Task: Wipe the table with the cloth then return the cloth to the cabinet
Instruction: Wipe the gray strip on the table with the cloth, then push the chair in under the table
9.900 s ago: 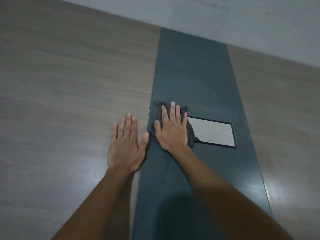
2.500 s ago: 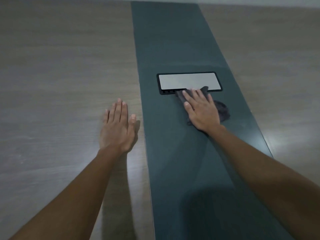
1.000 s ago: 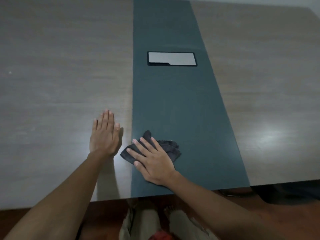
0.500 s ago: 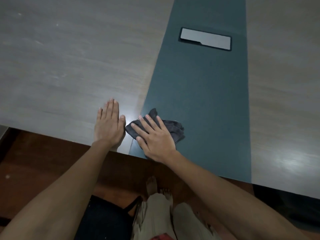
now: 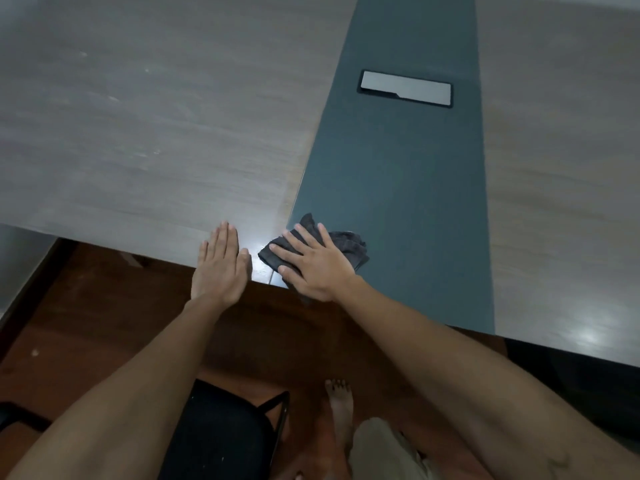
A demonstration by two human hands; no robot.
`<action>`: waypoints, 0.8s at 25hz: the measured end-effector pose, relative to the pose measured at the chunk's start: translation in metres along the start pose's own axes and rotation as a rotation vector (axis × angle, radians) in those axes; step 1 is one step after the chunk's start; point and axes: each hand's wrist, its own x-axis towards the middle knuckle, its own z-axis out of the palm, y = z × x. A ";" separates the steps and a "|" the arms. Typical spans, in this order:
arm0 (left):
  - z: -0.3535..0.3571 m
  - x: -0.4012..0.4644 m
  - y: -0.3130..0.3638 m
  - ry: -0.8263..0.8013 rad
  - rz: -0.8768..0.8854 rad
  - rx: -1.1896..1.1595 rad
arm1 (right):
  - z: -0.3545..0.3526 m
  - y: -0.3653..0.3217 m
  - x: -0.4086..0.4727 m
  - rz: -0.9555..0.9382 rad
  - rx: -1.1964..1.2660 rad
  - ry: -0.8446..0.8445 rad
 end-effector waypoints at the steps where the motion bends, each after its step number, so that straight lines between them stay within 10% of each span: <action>1: -0.006 -0.007 -0.002 -0.039 -0.002 -0.031 | -0.012 -0.005 -0.001 0.030 -0.002 -0.038; 20: -0.157 -0.245 -0.085 0.109 -0.163 -0.020 | -0.121 -0.191 -0.103 0.157 -0.002 0.115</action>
